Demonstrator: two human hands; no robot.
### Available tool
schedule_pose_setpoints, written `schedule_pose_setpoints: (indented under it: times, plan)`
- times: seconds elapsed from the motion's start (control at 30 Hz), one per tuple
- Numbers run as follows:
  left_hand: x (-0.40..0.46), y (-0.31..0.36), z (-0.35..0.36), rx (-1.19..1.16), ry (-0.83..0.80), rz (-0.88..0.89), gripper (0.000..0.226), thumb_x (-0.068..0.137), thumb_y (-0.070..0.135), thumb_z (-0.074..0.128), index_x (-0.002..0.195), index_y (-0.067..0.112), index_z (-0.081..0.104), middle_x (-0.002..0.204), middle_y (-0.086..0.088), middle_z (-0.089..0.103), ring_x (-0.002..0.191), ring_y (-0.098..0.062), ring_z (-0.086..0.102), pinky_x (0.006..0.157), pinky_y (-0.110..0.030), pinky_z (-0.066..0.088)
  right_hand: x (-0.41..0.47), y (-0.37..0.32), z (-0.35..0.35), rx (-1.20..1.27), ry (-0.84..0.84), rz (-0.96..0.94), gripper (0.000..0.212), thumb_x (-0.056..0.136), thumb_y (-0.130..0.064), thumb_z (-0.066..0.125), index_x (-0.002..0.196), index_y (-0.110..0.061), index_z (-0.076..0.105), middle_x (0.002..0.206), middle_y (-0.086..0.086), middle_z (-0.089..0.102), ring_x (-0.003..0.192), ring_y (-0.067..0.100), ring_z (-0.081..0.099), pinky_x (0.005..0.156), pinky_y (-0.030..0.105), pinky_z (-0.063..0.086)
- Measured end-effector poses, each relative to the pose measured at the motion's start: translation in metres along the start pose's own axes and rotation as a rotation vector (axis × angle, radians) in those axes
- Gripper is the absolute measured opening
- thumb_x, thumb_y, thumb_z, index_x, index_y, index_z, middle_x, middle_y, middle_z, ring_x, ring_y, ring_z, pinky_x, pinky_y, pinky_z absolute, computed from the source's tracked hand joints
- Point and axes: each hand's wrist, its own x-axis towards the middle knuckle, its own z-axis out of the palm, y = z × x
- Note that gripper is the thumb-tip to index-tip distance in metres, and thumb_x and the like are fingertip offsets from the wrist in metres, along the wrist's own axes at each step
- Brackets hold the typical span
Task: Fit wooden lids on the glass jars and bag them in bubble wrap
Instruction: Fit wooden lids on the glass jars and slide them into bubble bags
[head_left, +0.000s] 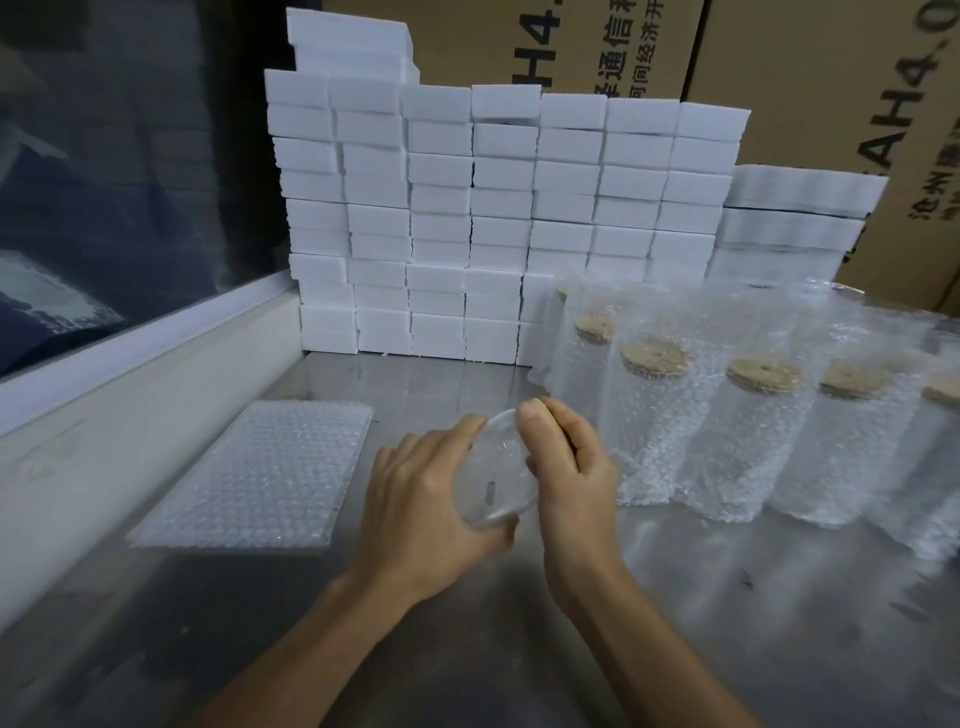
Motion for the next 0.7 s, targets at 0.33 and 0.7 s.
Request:
schedule_pose_setpoints:
  times: [0.33,0.7]
  plan:
    - [-0.002,-0.012,0.017,-0.735,-0.120,-0.385,0.063,0.061,0.029,0.067,0.117,0.047,0.046,0.109,0.013,0.060,0.097,-0.005,0.060,0.063,-0.013,0.052,-0.010,0.025,0.009,-0.283,-0.327,-0.023,0.086,0.069,-0.040,0.089,0.140,-0.040,0.040,0.124,-0.025,0.061,0.117,-0.009,0.057,0.085,0.009,0.046]
    - [0.003,-0.057,-0.015,0.428,-0.175,-0.374,0.056,0.082,0.032,0.063,0.136,0.022,0.050,0.129,-0.005,0.053,0.117,-0.026,0.046,0.094,-0.043,0.036,0.000,0.038,-0.011,-0.504,-0.229,0.057,0.085,0.083,-0.048,0.078,0.150,-0.044,0.026,0.143,-0.009,0.049,0.129,0.009,0.050,0.109,0.037,0.045]
